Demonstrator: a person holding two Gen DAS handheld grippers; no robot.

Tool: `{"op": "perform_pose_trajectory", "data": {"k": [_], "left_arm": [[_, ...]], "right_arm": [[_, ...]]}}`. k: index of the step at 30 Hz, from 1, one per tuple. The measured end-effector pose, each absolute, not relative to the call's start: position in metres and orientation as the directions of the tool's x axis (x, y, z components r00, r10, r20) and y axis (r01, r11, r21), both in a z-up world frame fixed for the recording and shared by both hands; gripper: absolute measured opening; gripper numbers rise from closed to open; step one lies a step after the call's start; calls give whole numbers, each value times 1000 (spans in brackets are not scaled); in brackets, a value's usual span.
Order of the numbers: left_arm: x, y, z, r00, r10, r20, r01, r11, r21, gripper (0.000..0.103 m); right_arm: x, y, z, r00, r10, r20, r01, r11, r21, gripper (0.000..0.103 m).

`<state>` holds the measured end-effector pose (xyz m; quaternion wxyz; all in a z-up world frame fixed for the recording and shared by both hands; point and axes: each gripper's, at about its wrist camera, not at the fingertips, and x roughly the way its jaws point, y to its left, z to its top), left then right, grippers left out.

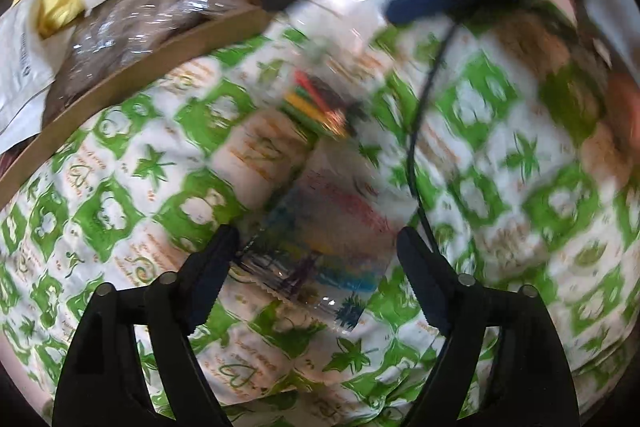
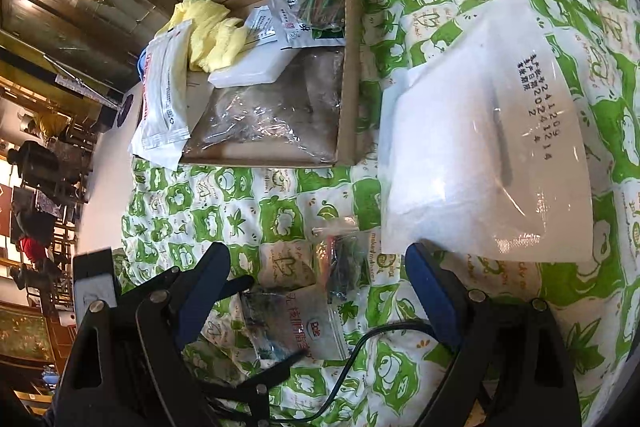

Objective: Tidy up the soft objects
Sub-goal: 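Grasp the Dole snack packet with the left gripper while the right gripper grasps the small red-sticks bag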

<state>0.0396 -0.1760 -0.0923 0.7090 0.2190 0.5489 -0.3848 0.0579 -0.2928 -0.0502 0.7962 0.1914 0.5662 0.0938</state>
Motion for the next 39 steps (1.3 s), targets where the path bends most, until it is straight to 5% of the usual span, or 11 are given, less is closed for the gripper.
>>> {"op": "perform_pose_trajectory", "data": {"k": [6, 11, 21, 27, 29, 39], "left_arm": [[24, -195, -106, 149, -255, -955, 833, 554, -18, 88], [19, -191, -103, 173, -244, -954, 824, 567, 5, 80], [69, -108, -79, 244, -186, -952, 629, 777, 10, 80], [79, -106, -96, 217, -173, -961, 594, 804, -10, 80], [70, -118, -102, 223, -163, -961, 613, 790, 8, 80], [55, -134, -108, 232, -150, -961, 631, 775, 31, 80]], "right_arm": [[61, -293, -54, 334, 349, -876, 78, 916, 394, 89], [64, -286, -56, 319, 308, -896, 84, 933, 351, 89], [70, -252, -71, 281, 221, -934, -4, 973, 229, 88], [71, -245, -86, 270, 133, -954, -6, 991, 136, 66], [71, -244, -90, 257, 133, -957, -8, 991, 135, 48], [65, -229, -106, 241, 69, -968, -55, 997, 57, 26]]}}
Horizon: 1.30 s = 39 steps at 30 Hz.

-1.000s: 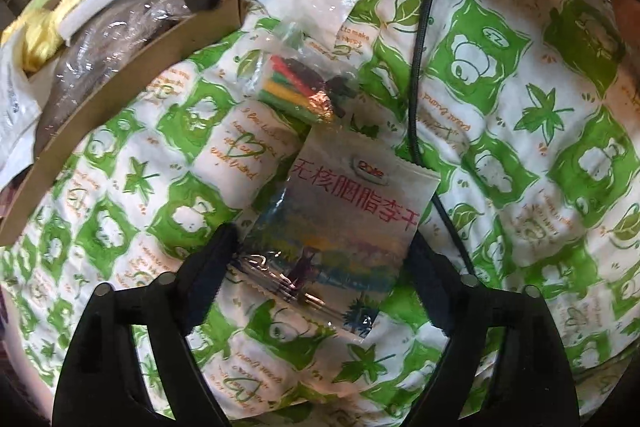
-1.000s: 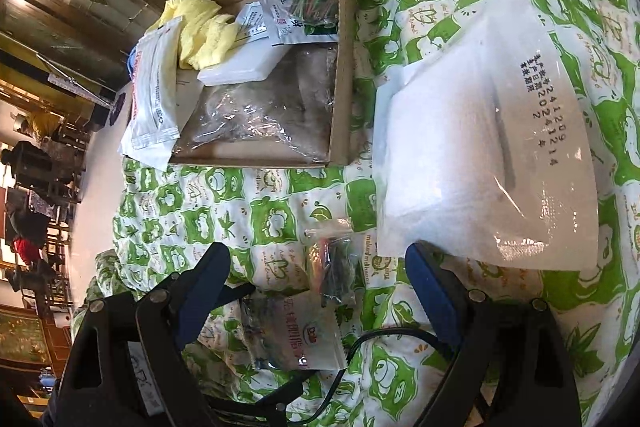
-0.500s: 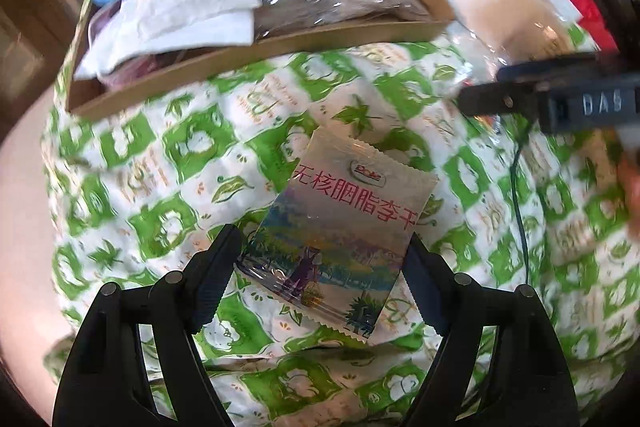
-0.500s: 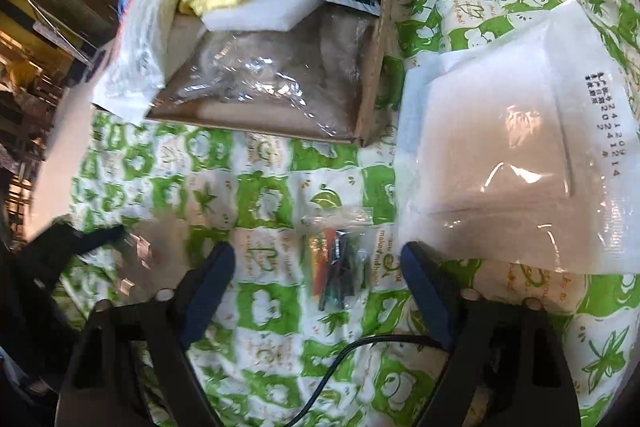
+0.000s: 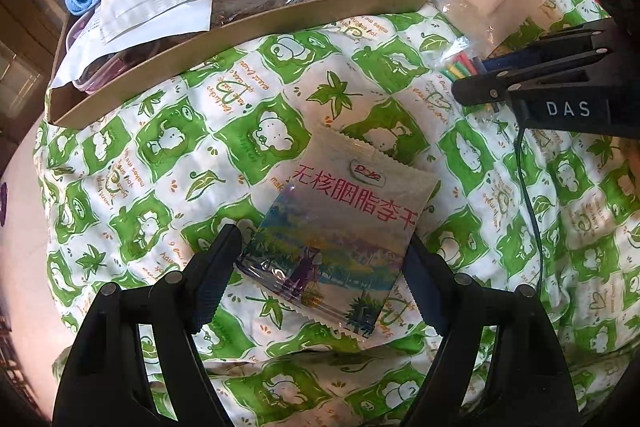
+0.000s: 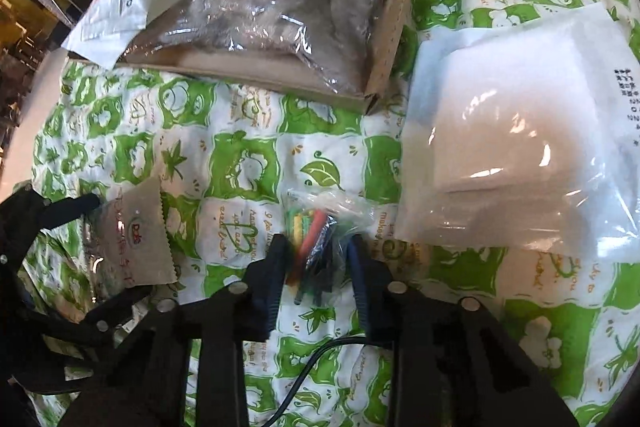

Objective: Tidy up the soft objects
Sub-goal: 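Grasp the Dole snack packet with the left gripper while the right gripper grasps the small red-sticks bag, then lift the Dole packet with the left gripper while the right gripper lifts the small bag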

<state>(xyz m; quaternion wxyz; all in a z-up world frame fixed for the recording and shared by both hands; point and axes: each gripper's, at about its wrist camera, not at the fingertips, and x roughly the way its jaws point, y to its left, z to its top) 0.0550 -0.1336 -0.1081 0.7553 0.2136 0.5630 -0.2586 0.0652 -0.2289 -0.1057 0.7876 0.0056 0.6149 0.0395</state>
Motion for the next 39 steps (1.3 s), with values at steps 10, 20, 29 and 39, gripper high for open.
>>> {"op": "perform_pose_trajectory", "data": {"k": [10, 20, 29, 39], "left_arm": [[55, -125, -100, 263, -162, -951, 638, 768, 46, 80], [49, -124, -82, 293, -187, -938, 633, 773, 44, 80], [54, -103, -62, 289, -245, -925, 599, 800, -25, 80], [67, -82, -54, 301, -267, -916, 579, 814, -47, 80]], "right_arm": [[48, -223, -84, 282, 116, -952, -66, 993, 102, 20], [38, -216, -68, 299, 151, -942, -66, 988, 138, 20], [35, -229, -52, 301, 254, -919, -45, 967, 253, 20], [37, -225, -61, 291, 228, -929, -51, 974, 223, 20]]}}
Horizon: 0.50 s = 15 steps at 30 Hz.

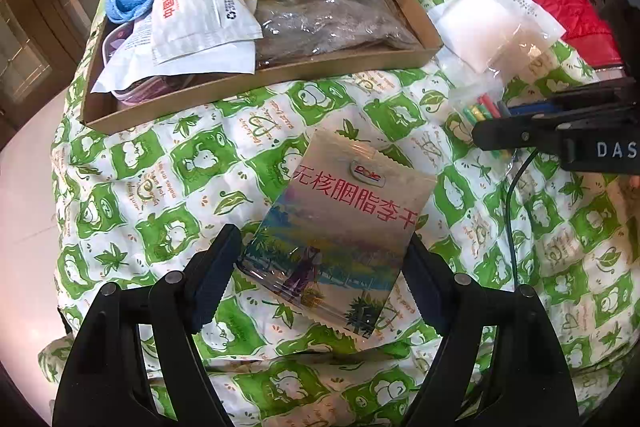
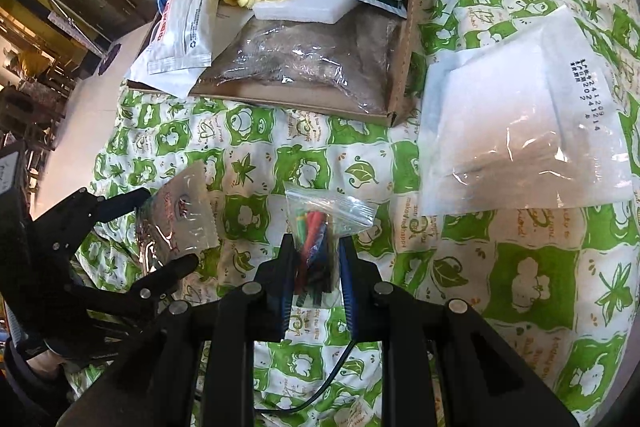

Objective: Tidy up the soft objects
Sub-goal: 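Lift the Dole packet with the left gripper while the right gripper lifts the small bag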

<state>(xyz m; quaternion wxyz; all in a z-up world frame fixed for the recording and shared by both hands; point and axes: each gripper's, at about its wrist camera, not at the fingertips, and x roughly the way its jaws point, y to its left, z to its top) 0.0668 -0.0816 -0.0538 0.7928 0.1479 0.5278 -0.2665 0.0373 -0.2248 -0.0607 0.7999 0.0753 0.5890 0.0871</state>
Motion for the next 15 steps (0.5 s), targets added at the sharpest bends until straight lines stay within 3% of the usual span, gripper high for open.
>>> {"op": "perform_pose_trajectory", "data": {"k": [15], "left_arm": [[65, -45, -31, 372, -320, -871, 502, 859, -101, 80]], "right_arm": [[45, -200, -80, 287, 259, -922, -123, 965, 232, 20]]}}
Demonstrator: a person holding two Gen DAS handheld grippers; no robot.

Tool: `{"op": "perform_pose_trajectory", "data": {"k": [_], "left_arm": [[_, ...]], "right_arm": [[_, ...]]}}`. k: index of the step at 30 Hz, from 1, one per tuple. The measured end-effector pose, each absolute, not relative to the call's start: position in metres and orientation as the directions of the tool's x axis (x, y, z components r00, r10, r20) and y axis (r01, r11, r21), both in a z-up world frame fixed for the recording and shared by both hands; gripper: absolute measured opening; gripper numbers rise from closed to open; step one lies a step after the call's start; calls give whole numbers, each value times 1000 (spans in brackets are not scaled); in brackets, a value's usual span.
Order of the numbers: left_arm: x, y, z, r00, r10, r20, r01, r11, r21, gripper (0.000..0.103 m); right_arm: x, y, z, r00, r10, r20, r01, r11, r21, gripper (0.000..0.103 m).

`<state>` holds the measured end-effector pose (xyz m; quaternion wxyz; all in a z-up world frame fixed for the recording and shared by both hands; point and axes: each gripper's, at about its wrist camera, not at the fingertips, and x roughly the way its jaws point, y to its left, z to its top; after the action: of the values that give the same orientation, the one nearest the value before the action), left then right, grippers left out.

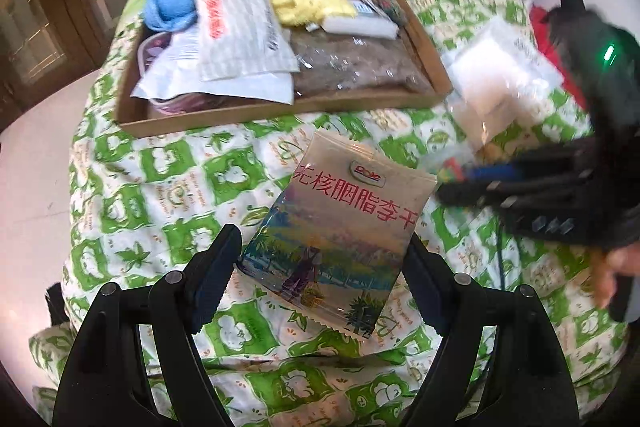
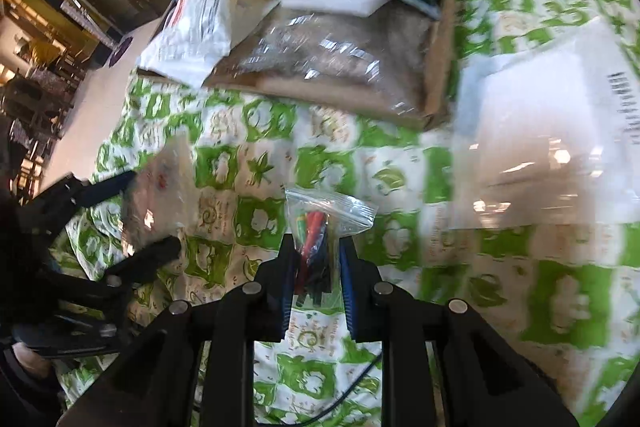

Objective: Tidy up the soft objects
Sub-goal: 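Lift the Dole packet with the left gripper while the right gripper lifts the small bag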

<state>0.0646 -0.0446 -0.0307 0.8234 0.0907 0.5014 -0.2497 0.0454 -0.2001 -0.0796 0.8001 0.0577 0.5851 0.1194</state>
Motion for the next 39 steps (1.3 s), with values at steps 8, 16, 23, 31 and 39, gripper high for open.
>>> {"op": "perform_pose_trajectory", "data": {"k": [8, 16, 23, 31, 39], "left_arm": [[65, -25, -25, 388, -331, -860, 440, 887, -143, 80], [64, -29, -26, 393, -318, -863, 452, 884, -120, 80], [64, -28, -25, 401, -321, -858, 451, 884, -120, 80], [65, -30, -27, 397, -312, -863, 451, 885, -112, 80], [64, -31, -27, 401, -311, -862, 453, 885, -109, 80]], "right_arm": [[45, -181, -87, 282, 266, -922, -167, 960, 226, 20], [40, -186, -81, 301, 266, -916, -163, 961, 225, 20], [38, -190, -78, 303, 272, -913, -163, 959, 232, 20], [37, -189, -79, 300, 277, -913, -163, 958, 237, 20], [36, -191, -77, 309, 278, -910, -164, 957, 237, 20]]}}
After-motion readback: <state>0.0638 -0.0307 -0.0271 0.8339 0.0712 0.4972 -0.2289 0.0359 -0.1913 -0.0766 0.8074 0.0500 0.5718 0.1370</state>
